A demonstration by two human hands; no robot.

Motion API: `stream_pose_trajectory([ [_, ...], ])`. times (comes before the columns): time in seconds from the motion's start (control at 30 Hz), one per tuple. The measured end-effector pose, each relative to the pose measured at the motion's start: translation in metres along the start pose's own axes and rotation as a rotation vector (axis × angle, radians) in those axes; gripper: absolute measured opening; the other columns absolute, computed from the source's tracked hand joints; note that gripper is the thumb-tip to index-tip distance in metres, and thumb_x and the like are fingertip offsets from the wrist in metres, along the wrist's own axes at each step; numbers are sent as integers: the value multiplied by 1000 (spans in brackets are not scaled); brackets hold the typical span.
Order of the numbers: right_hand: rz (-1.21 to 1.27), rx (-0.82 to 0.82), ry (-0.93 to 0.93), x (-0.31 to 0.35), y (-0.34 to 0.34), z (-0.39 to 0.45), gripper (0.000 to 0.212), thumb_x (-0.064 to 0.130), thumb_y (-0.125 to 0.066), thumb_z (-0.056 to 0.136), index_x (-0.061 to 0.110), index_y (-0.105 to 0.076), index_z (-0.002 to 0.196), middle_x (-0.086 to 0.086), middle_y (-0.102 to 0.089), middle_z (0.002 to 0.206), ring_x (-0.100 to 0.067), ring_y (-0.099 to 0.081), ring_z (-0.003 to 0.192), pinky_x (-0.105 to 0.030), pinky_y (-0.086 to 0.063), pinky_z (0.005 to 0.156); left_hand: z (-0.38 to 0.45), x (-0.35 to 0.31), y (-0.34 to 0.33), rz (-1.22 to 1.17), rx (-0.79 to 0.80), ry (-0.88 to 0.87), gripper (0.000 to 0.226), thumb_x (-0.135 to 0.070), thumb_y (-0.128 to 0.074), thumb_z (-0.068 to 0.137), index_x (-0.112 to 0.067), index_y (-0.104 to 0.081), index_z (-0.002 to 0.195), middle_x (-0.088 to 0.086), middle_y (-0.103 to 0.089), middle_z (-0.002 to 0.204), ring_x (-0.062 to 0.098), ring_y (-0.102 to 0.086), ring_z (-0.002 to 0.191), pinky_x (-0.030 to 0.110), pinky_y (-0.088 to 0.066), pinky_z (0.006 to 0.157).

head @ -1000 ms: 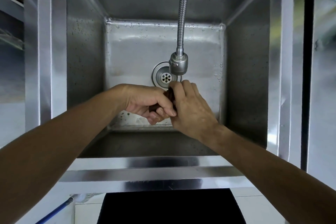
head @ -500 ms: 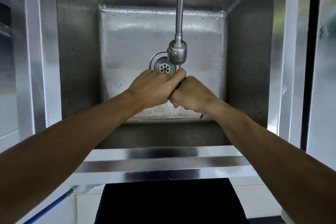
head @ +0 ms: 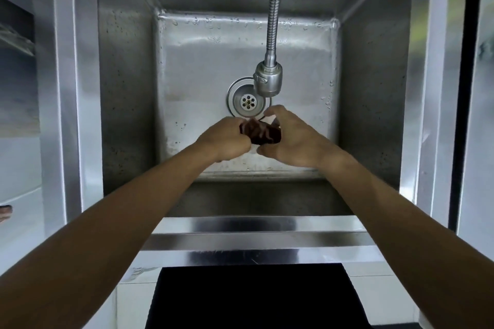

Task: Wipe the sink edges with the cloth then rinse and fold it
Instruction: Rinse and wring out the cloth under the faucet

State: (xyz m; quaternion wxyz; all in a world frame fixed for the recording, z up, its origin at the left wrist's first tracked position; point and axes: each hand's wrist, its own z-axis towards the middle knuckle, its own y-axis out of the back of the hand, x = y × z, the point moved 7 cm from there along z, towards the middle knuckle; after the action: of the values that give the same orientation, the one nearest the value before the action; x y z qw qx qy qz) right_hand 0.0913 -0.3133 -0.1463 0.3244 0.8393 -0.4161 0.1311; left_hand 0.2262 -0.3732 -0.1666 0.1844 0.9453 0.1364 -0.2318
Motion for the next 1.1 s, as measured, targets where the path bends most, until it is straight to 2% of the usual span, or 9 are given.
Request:
stream_pose_trajectory([
  [0.07,-244,-193,28,2,-1,-13,87,28,-76,85,26,-25,155,-5,-45,147,-27,-43,137,-42,-26,119,4,21,-12,-254,173,217,10,-7,-61,86,-16,-60,88,-1,-45,58,13,-36,45,20,-28,44],
  [0.2,-544,-483,239,15,-20,-31,86,8,-74,77,11,-34,154,-18,-43,153,-35,-45,138,-46,-36,116,-1,32,-34,-434,484,337,42,-11,-59,93,-24,-39,59,-8,-31,49,7,-24,39,17,-21,39],
  [0.3,-624,-484,464,29,-22,-31,78,3,-69,73,11,-41,146,-19,-52,146,-38,-50,135,-51,-39,112,-20,15,-39,-482,797,259,47,-11,-62,89,-25,-46,48,-11,-33,43,2,-26,34,15,-18,39],
  [0.37,-501,-378,496,38,-16,-26,76,2,-73,74,14,-40,141,-14,-61,129,-37,-63,114,-44,-48,88,-28,7,-36,-472,903,214,43,-13,-64,84,-25,-47,47,-11,-34,41,1,-28,33,16,-17,40],
  [0.57,-596,-469,536,59,-9,-27,85,50,-77,81,22,-30,146,-6,-67,102,-29,-65,57,-28,-36,47,-33,3,-13,-333,952,202,42,-9,-63,81,-23,-45,46,-8,-35,40,2,-30,32,16,-23,40],
  [0.67,-665,-529,592,66,-3,-34,93,36,-79,82,27,-21,154,-8,-62,105,-27,-64,68,-32,-43,49,-36,-3,-11,-329,967,173,36,-8,-63,81,-22,-49,51,-8,-35,41,3,-28,33,17,-21,41],
  [0.8,-567,-466,593,69,0,-42,82,-5,-74,73,12,-41,147,-15,-55,132,-33,-63,103,-37,-50,67,-30,-8,-8,-466,904,125,28,-7,-60,83,-21,-60,59,-9,-34,41,2,-27,33,18,-17,42],
  [1.0,-710,-404,350,67,-13,-27,42,35,-69,92,10,-48,119,-7,-63,98,-27,-67,71,-32,-44,53,-26,-5,-7,-213,881,154,51,-6,-64,87,-22,-44,43,-8,-32,41,4,-27,34,18,-20,41],
  [1.1,-845,-226,317,66,-17,-18,19,28,-51,102,12,-54,112,-3,-71,90,-29,-71,74,-34,-42,58,-19,-5,-10,190,808,173,54,-10,-66,93,-23,-42,46,-5,-32,44,9,-24,38,20,-20,43],
])
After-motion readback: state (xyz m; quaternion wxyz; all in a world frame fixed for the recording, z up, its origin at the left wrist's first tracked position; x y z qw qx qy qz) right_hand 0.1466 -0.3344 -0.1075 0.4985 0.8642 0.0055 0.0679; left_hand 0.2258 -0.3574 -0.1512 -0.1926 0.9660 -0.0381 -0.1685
